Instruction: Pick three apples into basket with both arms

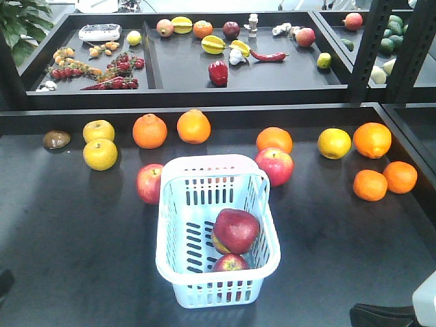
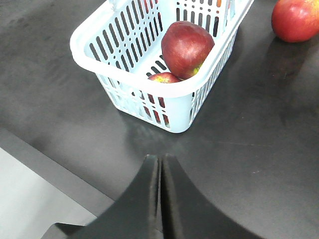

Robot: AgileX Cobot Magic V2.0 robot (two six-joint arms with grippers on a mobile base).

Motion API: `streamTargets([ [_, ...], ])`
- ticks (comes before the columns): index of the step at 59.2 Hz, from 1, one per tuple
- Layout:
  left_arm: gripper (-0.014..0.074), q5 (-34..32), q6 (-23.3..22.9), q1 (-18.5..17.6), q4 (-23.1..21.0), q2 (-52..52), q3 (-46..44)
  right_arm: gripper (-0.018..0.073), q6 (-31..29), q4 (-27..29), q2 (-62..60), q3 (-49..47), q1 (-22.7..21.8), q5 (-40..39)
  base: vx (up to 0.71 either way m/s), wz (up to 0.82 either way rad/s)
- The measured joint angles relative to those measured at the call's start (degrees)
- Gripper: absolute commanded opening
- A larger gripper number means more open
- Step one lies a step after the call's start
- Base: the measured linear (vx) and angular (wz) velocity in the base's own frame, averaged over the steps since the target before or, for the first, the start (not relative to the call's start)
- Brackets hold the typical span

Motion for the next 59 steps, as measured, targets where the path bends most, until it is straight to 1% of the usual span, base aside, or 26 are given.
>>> streamTargets([
  [4, -0.0006, 2.99, 4.74, 0.0, -2.38, -4.4, 0.0, -0.0005, 0.0, 0.0, 0.0, 0.0, 0.0, 0.05, 0.0, 0.0],
  [8, -0.0006, 5.65, 8.24, 0.0, -4.15, -8.55, 0.0, -0.0005, 0.0, 0.0, 0.0, 0.0, 0.0, 0.05, 0.0, 0.0],
  [14, -0.0006, 8.76, 10.47, 0.0, -5.31, -14.08, 0.0, -0.0005, 0.0, 0.0, 0.0, 0.0, 0.0, 0.05, 0.0, 0.0],
  [22, -0.0006, 11.95, 11.17, 0.6, -5.36, -19.92, 0.0, -0.0005, 0.0, 0.0, 0.0, 0.0, 0.0, 0.05, 0.0, 0.0],
  [32, -0.0006, 13.63, 11.21, 4.48, -5.38, -25.11, 0.0, -0.0005, 0.0, 0.0, 0.0, 0.0, 0.0, 0.05, 0.0, 0.0],
  [40, -0.0006, 14.33, 11.21, 7.96, -5.38, -26.04, 0.0, -0.0005, 0.0, 0.0, 0.0, 0.0, 0.0, 0.05, 0.0, 0.0],
  [49, -0.0006, 17.89, 11.21, 11.71, -5.38, -26.17, 0.0, -0.0005, 0.0, 0.0, 0.0, 0.0, 0.0, 0.05, 0.0, 0.0],
  [54, -0.0006, 18.7, 11.21, 12.99, -5.63, -26.17, 0.06, -0.0005, 0.0, 0.0, 0.0, 0.0, 0.0, 0.05, 0.0, 0.0],
  [59, -0.0006, 17.29, 11.21, 13.6, -6.01, -26.17, 0.37, -0.0005, 0.0, 0.0, 0.0, 0.0, 0.0, 0.05, 0.0, 0.0],
])
